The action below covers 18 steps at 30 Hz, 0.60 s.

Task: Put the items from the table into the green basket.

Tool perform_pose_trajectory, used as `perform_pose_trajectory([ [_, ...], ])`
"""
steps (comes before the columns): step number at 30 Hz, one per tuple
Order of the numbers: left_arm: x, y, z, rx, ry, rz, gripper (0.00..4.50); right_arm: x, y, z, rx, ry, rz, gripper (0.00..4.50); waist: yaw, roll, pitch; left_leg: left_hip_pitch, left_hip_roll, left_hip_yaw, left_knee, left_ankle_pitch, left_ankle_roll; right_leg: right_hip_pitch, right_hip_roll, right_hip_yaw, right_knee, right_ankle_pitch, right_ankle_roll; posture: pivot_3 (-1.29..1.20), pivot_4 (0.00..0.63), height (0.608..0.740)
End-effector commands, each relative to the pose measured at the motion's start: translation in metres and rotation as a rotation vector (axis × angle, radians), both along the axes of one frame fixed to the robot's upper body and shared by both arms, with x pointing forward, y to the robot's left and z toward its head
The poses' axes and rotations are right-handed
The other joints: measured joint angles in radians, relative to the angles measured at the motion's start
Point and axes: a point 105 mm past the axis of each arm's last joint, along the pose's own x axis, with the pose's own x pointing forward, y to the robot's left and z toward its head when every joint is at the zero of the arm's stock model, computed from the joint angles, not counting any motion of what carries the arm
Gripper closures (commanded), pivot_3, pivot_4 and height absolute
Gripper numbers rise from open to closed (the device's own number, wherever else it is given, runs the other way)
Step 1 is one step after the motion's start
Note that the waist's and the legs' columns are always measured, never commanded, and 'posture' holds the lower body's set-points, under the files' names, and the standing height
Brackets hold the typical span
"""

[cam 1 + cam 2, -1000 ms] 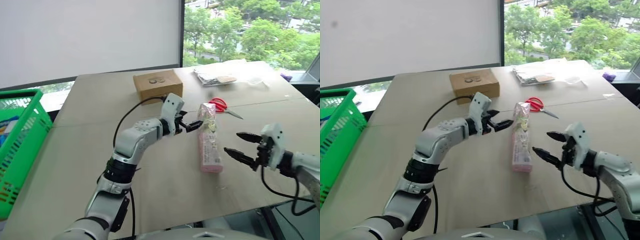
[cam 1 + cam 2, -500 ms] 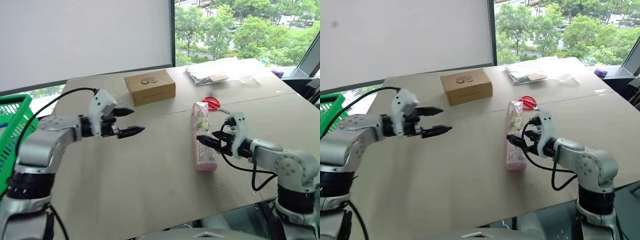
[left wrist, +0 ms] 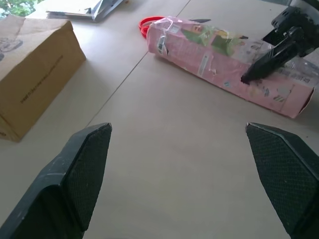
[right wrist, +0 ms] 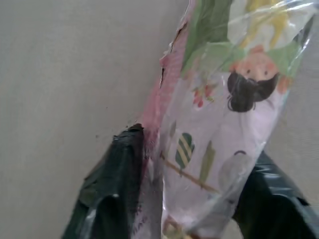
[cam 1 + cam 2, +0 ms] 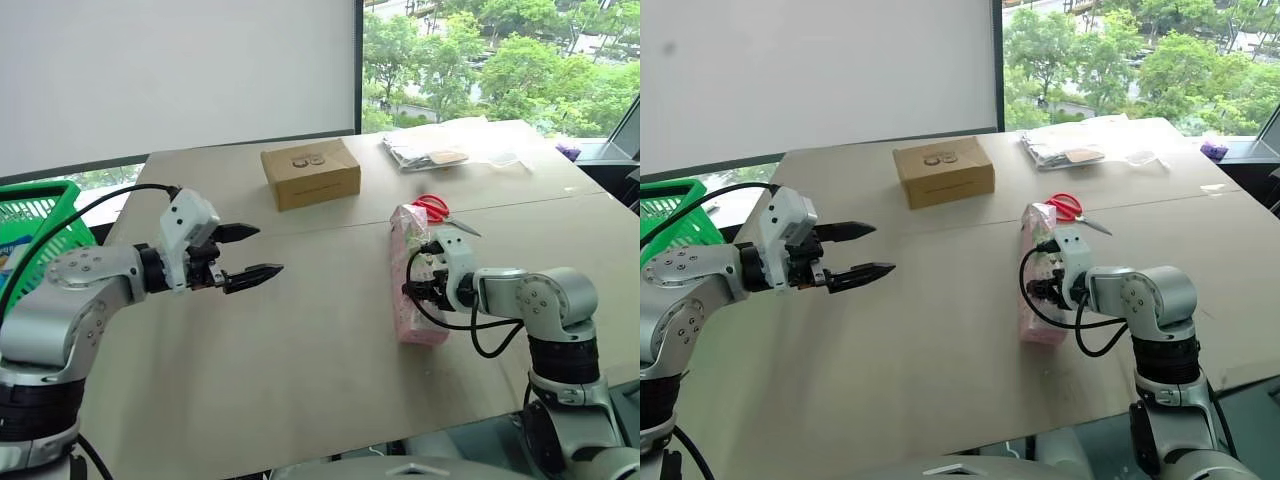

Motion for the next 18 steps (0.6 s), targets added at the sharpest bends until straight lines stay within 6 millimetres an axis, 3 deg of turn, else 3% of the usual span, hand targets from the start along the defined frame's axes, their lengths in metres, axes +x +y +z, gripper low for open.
perform_pose_trajectory([
  [1, 0.001, -0.014, 0.015, -0.071, -0.072, -0.014, 0.0, 0.008, 0.006, 0.01, 0.02, -0.081, 0.026, 3.28, 0.002, 0.0, 0.0, 0.0, 0.0, 0.0, 0.0, 0.0, 0.0, 0.0, 0.0, 0.0, 0.0, 0.0, 0.0, 0.1, 0.0, 0.74],
  [7, 0.003, -0.018, 0.003, -0.16, -0.011, 0.023, 0.0, 0.014, 0.009, 0.025, 0.071, -0.176, 0.032, 3.28, 0.002, 0.0, 0.0, 0.0, 0.0, 0.0, 0.0, 0.0, 0.0, 0.0, 0.0, 0.001, 0.0, 0.001, -0.001, 0.08, 0.0, 0.74],
  [12, 0.01, -0.026, 0.005, -0.319, 0.013, 0.049, 0.0, 0.018, 0.028, 0.067, 0.256, -0.338, 0.095, 3.28, 0.002, 0.001, 0.001, -0.001, 0.0, 0.0, 0.0, 0.0, 0.0, 0.0, 0.0, 0.001, 0.0, 0.001, -0.002, 0.06, 0.0, 0.74],
  [15, 0.011, -0.039, 0.01, -0.517, 0.053, 0.023, 0.0, 0.001, 0.048, 0.103, 0.379, -0.535, 0.27, 3.28, 0.002, 0.001, 0.002, -0.001, 0.0, -0.001, 0.0, 0.0, 0.0, 0.0, 0.0, 0.0, -0.001, 0.002, -0.002, 0.05, 0.0, 0.74],
  [18, 0.01, -0.05, 0.017, -0.706, 0.093, -0.011, 0.0, -0.025, 0.06, 0.119, 0.457, -0.677, 0.444, 3.28, 0.0, 0.001, 0.002, -0.002, 0.0, -0.002, 0.0, 0.0, 0.0, 0.0, -0.001, -0.001, -0.002, 0.002, -0.003, 0.04, 0.0, 0.74],
])
